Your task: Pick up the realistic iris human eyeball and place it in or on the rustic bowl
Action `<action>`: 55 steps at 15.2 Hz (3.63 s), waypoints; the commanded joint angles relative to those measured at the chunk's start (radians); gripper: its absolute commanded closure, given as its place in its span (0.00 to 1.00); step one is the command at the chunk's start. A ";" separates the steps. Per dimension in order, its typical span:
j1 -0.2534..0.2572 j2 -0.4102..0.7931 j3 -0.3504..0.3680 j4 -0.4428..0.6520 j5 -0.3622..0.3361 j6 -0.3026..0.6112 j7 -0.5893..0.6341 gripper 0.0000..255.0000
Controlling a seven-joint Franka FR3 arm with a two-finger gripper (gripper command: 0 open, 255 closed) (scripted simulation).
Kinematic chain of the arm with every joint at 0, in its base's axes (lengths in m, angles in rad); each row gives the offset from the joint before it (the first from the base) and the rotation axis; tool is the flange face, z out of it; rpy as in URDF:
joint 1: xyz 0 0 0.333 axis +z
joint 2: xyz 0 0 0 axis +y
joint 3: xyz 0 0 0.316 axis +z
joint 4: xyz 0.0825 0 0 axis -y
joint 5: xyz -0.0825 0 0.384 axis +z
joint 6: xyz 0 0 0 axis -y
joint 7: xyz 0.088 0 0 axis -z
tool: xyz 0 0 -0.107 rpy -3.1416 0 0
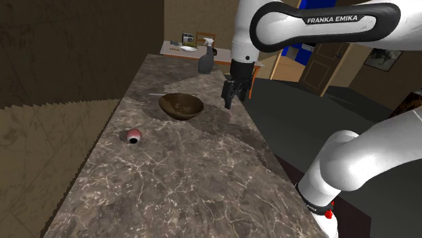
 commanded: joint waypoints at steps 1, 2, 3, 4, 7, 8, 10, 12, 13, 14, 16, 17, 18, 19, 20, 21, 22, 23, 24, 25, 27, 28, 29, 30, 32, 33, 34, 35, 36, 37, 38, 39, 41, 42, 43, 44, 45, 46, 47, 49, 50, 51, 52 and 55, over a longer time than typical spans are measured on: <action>0.011 0.065 0.030 0.042 0.009 0.022 0.028 0.00; 0.016 0.096 0.044 0.063 0.012 0.032 0.042 0.00; 0.021 0.128 0.058 0.085 0.013 0.041 0.055 0.00; 0.026 0.160 0.072 0.107 0.014 0.049 0.069 0.00; 0.040 0.258 0.113 0.182 0.009 0.071 0.113 0.00; 0.045 0.292 0.126 0.209 0.005 0.076 0.128 0.00; 0.056 0.360 0.151 0.266 -0.006 0.085 0.158 0.00; 0.069 0.431 0.174 0.327 -0.022 0.090 0.189 0.00; 0.077 0.466 0.184 0.360 -0.031 0.091 0.205 0.00; 0.085 0.503 0.194 0.393 -0.042 0.091 0.221 0.00; 0.104 0.577 0.212 0.465 -0.065 0.088 0.252 0.00; 0.115 0.615 0.219 0.503 -0.078 0.085 0.268 0.00; 0.127 0.654 0.226 0.542 -0.091 0.081 0.283 0.00; 0.140 0.693 0.232 0.584 -0.105 0.075 0.297 0.00; 0.154 0.732 0.237 0.627 -0.120 0.068 0.311 0.00; 0.169 0.772 0.241 0.672 -0.134 0.059 0.325 0.00; 0.185 0.813 0.245 0.719 -0.149 0.049 0.337 0.00; 0.203 0.855 0.247 0.768 -0.163 0.038 0.349 0.00; 0.222 0.897 0.248 0.821 -0.178 0.024 0.360 0.00; 0.242 0.940 0.249 0.876 -0.192 0.009 0.370 0.00; 0.269 0.993 0.248 0.946 -0.208 -0.011 0.379 0.00; 0.268 0.992 0.247 0.931 -0.208 0.003 0.380 0.00; 0.266 0.991 0.246 0.916 -0.208 0.017 0.380 0.00; 0.265 0.991 0.246 0.903 -0.208 0.030 0.381 0.00; 0.263 0.992 0.245 0.877 -0.209 0.057 0.382 0.00; 0.262 0.992 0.245 0.864 -0.210 0.070 0.383 0.00; 0.261 0.994 0.244 0.845 -0.211 0.090 0.384 0.00; 0.261 0.994 0.244 0.845 -0.211 0.090 0.384 0.00; 0.261 0.994 0.244 0.845 -0.211 0.090 0.384 0.00; 0.261 0.994 0.244 0.845 -0.211 0.090 0.384 0.00; 0.261 0.994 0.244 0.845 -0.211 0.090 0.384 0.00; 0.261 0.994 0.244 0.845 -0.211 0.090 0.384 0.00; 0.261 0.994 0.244 0.845 -0.211 0.090 0.384 0.00; 0.261 0.994 0.244 0.845 -0.211 0.090 0.384 0.00; 0.261 0.994 0.244 0.845 -0.211 0.090 0.384 1.00; 0.261 0.994 0.244 0.845 -0.211 0.090 0.384 1.00; 0.261 0.994 0.244 0.845 -0.211 0.090 0.384 1.00; 0.261 0.994 0.244 0.845 -0.211 0.090 0.384 1.00; 0.261 0.994 0.244 0.845 -0.211 0.090 0.384 1.00; 0.261 0.994 0.244 0.845 -0.211 0.090 0.384 1.00; 0.261 0.994 0.244 0.845 -0.211 0.090 0.384 1.00; 0.261 0.994 0.244 0.845 -0.211 0.090 0.384 1.00; 0.261 0.994 0.244 0.845 -0.211 0.090 0.384 1.00; 0.263 0.987 0.246 0.876 -0.208 0.054 0.383 1.00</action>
